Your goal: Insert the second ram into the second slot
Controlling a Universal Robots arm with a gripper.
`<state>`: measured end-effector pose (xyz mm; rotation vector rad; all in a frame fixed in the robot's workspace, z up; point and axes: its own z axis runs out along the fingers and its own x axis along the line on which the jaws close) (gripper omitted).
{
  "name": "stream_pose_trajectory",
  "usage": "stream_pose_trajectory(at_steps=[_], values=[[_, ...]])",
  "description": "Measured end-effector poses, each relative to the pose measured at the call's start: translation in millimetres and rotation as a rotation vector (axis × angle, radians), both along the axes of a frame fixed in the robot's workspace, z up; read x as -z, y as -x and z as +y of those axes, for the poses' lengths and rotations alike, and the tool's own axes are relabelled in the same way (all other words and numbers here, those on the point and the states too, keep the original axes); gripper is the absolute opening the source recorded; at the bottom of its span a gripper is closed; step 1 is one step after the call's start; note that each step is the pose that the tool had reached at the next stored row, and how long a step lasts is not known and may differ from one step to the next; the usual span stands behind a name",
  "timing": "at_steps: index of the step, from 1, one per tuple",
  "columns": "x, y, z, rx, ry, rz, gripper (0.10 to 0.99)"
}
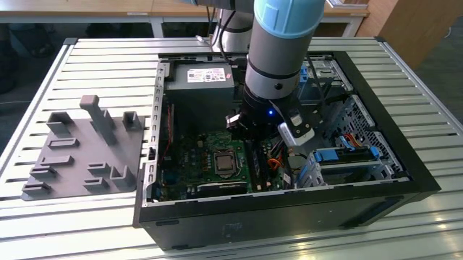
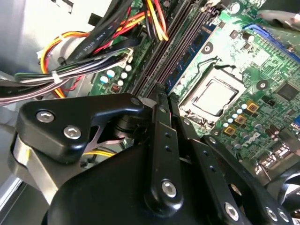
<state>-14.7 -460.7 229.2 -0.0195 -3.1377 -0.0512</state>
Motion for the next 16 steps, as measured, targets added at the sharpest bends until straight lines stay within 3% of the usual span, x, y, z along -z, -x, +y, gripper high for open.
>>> stream_pose_trajectory(at_steps=[2, 5, 9, 16], values=[[3.1, -0.1, 0.0, 0.0, 0.0, 0.0029, 0.137], [3.2, 0.0, -0.4, -0.003, 0.0, 0.0031, 0.137], [3.3, 0.0, -5.5, -0.006, 0.0, 0.0031, 0.137], [3.6, -0.1, -6.3, -0.006, 0.0, 0.0031, 0.137]])
